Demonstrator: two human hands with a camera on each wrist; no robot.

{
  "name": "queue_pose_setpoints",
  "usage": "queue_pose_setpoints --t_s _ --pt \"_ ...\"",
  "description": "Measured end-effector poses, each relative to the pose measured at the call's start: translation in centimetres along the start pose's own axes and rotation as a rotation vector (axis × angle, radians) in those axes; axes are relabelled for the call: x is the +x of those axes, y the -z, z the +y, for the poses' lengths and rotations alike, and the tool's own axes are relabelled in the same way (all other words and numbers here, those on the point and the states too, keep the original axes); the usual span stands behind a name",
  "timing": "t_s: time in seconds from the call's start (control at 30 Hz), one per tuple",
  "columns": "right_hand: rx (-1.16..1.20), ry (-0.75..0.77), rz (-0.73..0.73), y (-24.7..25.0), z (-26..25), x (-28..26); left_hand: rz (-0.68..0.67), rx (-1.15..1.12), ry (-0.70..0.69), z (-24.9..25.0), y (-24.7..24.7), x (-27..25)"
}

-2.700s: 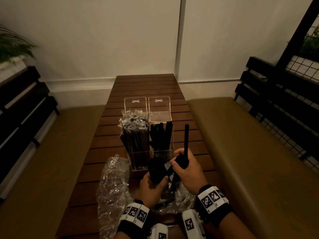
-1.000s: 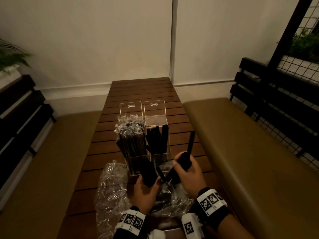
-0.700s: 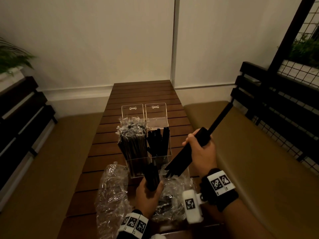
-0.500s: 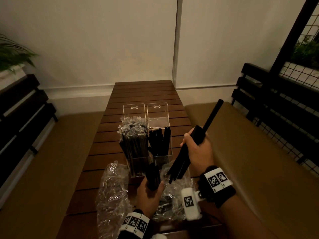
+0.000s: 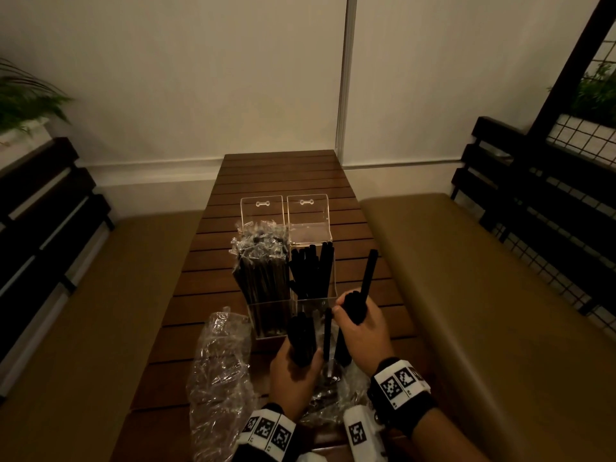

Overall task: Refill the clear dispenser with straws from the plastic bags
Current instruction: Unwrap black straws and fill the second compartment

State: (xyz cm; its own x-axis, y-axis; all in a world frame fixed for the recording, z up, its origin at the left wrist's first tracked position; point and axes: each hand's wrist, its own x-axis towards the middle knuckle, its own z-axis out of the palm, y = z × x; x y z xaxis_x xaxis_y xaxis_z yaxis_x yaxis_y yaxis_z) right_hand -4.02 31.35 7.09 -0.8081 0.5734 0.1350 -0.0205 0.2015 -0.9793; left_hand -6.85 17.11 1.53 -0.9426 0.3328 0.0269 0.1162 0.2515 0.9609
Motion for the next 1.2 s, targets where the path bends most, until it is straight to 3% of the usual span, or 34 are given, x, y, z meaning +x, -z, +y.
queue_pose_setpoints --t_s 0.3,0.5,0.67,0.8,0.97,1.2 --pt "-0.121 -0.019 -0.229 -0.1 -0.2 -1.0 -0.047 0.014 0.027 0.2 -0.4 0.5" --pt "-0.191 0.057 -0.207 -0.5 0.4 -0.6 -0.124 0.005 0.029 0.9 -0.3 0.5" --pt "-0.271 -0.025 -0.229 -0.6 1.2 0.2 -0.116 -0.043 0.036 0.6 -0.2 0.3" --pt "-0.137 -0.089 -0.264 0.0 1.4 0.4 -0.098 -0.065 0.029 0.5 -0.2 0.3" --pt "0.089 -0.174 -0.075 1.0 0.3 0.7 -0.087 -0.039 0.027 0.4 -0.1 0.3" --pt "0.447 -0.032 0.158 3.4 -6.0 4.7 -0.08 -0.077 0.072 0.2 -0.3 0.3"
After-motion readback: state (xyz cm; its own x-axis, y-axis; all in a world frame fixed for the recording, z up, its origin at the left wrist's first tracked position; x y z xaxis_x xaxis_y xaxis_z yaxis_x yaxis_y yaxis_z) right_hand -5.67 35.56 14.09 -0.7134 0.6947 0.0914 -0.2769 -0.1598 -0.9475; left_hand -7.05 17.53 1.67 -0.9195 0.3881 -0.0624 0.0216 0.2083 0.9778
